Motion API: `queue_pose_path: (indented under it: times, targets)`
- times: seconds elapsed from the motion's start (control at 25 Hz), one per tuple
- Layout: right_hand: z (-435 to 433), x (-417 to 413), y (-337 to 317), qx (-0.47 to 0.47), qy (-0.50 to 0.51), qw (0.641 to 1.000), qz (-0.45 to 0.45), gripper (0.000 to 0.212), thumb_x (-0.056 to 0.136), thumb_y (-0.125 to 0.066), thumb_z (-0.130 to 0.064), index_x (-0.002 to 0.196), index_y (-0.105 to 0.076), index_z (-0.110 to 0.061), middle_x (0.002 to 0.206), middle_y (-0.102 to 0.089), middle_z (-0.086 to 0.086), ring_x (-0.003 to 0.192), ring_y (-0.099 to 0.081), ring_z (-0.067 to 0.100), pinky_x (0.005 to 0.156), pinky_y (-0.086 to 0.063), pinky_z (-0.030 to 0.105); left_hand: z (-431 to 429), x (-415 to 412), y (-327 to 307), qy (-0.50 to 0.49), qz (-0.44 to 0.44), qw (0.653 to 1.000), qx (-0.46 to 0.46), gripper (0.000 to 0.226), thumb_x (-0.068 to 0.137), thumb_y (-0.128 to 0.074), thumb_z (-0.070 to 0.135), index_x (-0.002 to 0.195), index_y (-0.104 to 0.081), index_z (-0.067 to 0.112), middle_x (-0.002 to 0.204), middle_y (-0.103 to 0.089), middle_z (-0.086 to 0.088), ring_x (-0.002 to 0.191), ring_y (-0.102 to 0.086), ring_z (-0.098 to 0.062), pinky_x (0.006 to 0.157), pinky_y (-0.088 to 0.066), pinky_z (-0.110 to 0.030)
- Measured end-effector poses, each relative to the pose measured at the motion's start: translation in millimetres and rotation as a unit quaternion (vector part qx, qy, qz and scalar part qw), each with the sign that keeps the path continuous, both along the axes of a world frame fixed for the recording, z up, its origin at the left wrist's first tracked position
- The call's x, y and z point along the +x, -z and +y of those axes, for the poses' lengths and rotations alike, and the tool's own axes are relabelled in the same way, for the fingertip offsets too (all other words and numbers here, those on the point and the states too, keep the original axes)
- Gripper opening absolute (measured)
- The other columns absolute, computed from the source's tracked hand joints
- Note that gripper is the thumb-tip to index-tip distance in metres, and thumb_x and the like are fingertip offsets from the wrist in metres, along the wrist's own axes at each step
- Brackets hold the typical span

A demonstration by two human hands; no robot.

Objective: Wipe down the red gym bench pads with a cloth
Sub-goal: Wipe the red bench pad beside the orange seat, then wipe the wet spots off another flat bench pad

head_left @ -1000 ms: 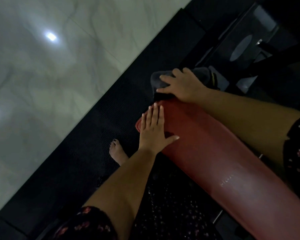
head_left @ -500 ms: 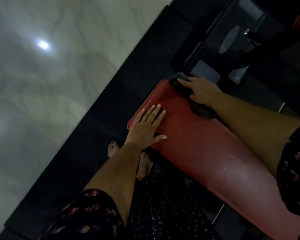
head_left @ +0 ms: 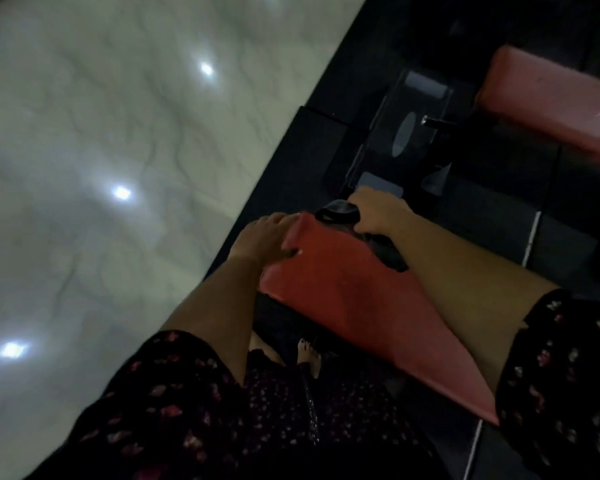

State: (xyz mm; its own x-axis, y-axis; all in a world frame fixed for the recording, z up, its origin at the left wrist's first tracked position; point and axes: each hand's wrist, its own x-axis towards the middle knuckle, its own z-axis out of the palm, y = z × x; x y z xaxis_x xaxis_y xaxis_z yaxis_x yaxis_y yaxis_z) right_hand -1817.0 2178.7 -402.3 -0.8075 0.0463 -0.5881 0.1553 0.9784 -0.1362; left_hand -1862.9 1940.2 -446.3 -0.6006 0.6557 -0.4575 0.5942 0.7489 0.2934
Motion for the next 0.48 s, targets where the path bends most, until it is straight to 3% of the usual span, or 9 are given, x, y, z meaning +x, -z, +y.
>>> queue_pose_path:
  times: [0.24,0.48]
  targets:
    - [10.6,7.9,-82.8,0.052,0.000,0.996,0.076,0.039,0.086,-0.063,-0.018,0.120,-0.043,-0.015,0.119,-0.049,0.009,0.107,-0.056,0.032,0.072,-0.040,0.040,19.2,-28.7,-95.3,-0.013,0.023,1.000,0.013,0.079,0.088,-0.062,0.054,0.152,-0.026,0.029,0.151,-0.036,-0.006,0.133,-0.040,-0.028,0.105,-0.039,-0.044]
    - [44.5,24.4,-161.1,0.116,0.038,0.988,0.094,0.023,0.090,-0.054,-0.012,0.113,-0.054,-0.016,0.118,-0.057,0.008,0.108,-0.057,0.029,0.071,-0.040,0.039,64.3,-44.7,-177.6,-0.014,0.041,0.996,0.082,0.079,0.085,-0.065,0.056,0.151,-0.030,0.030,0.148,-0.040,-0.003,0.134,-0.039,-0.022,0.109,-0.036,-0.041]
